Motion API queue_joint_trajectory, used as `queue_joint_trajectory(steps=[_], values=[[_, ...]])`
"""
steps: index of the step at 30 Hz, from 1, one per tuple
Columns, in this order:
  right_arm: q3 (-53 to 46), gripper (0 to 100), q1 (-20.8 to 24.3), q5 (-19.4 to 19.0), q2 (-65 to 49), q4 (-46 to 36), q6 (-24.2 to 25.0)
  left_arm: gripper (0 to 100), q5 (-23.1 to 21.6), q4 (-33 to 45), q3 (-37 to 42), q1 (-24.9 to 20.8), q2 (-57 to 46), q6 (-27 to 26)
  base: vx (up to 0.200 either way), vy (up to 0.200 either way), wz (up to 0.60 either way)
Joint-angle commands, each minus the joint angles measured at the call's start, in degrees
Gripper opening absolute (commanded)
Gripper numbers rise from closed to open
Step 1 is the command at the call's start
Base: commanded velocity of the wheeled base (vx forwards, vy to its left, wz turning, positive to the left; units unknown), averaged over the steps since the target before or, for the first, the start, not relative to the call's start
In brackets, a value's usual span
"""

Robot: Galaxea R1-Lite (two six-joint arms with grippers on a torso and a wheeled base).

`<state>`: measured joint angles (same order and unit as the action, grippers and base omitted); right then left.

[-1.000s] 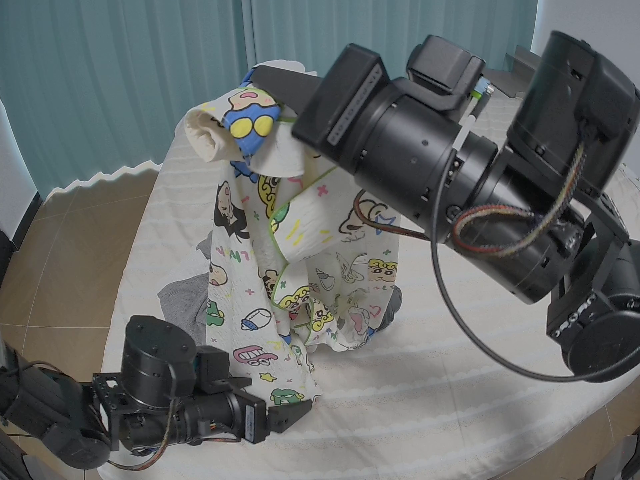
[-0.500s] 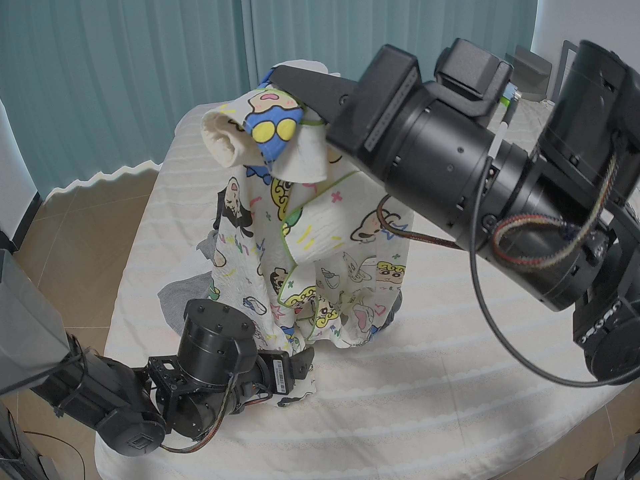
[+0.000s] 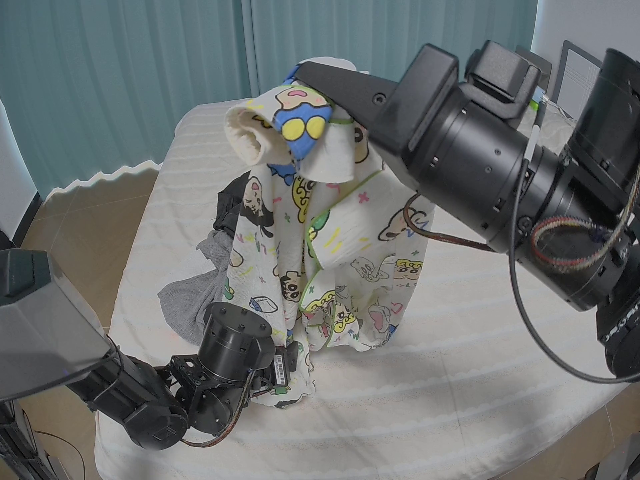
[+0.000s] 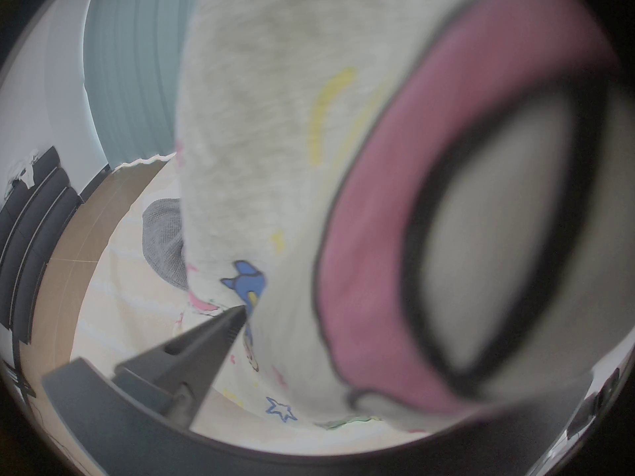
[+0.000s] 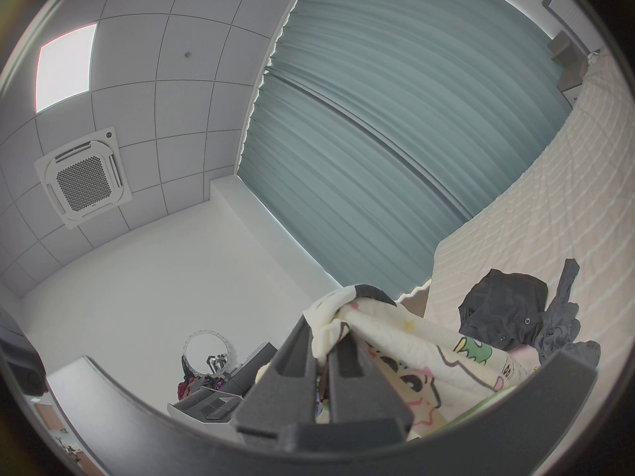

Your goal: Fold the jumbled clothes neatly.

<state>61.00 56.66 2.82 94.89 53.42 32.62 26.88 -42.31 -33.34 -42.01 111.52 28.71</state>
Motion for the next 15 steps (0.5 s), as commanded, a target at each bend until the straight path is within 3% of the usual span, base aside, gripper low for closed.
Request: queue_joint_trajectory(steps=[1, 8, 15], values=[[-0.4, 0, -0.9, 0.0, -0.4, 0.0, 0.0, 0, 0.0, 0.0, 0.6, -0.1, 0.7, -0.1, 0.0, 0.0, 0.0], [-0.5, 0, -4.7, -0.2, -0.1, 0.0, 0.1, 0, -1.8, 0.0, 6.5, -2.6, -1.9, -0.2, 0.0, 0.0, 0.0], [-0.6, 0, -9.6, -0.3, 0.5, -0.2, 0.2, 0, -7.5, 0.4, 13.5, -5.2, -11.1, -0.3, 0.0, 0.0, 0.0]])
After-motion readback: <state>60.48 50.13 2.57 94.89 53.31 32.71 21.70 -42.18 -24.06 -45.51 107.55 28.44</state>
